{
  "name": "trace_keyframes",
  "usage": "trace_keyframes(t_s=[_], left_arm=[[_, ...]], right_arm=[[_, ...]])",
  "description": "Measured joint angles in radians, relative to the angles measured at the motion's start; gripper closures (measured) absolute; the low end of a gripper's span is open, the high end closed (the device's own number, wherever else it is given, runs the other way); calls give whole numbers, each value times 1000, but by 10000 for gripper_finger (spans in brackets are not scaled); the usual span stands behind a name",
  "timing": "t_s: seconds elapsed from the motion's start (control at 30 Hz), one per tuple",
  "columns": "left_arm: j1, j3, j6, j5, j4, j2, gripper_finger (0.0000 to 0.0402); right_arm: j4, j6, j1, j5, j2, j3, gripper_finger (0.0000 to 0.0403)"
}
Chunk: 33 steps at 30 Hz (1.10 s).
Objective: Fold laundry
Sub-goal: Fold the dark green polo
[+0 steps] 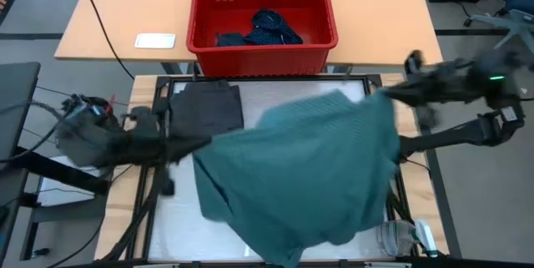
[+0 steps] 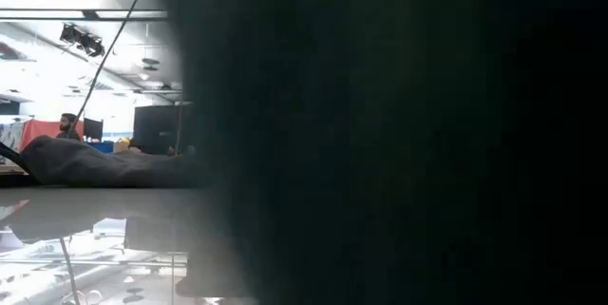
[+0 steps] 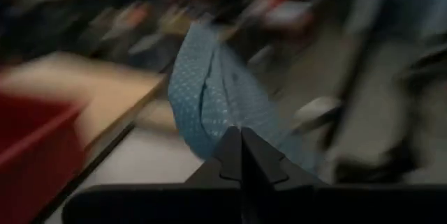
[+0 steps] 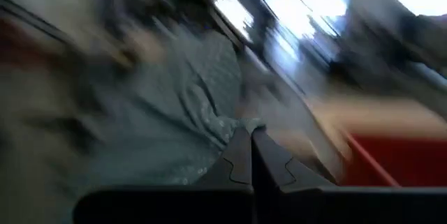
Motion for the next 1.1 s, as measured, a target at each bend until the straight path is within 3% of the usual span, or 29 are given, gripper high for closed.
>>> trace_keyframes(t_s=[0.13, 0.2, 0.3, 0.47, 0.57, 0.7, 0.8, 0.97, 1.1], left_arm=[[139, -7, -458, 53, -508, 12, 401], [233, -49, -570, 86, -618, 18, 401], [381, -186, -465, 129, -543, -20, 401], [631, -412, -489, 225, -600, -54, 401], [761, -578, -478, 266, -595, -52, 399], [942, -772, -477, 230, -584, -54, 374], [1068, -883, -466, 260, -501, -54, 344], [1178, -971, -331, 336, -427, -54, 295], [1200, -972, -260, 339, -396, -54, 273]], right_arm=[[-49, -19, -87, 165, 96, -96, 403], [-20, -22, -150, 228, 159, -149, 403], [75, -71, -265, 270, 273, -238, 403], [391, -100, -454, 216, 514, -359, 402], [523, -93, -530, 212, 663, -358, 387], [473, -13, -596, 214, 815, -287, 333], [398, 41, -613, 225, 861, -248, 280], [216, 227, -593, 205, 827, -226, 209], [86, 374, -532, 54, 756, -222, 200]])
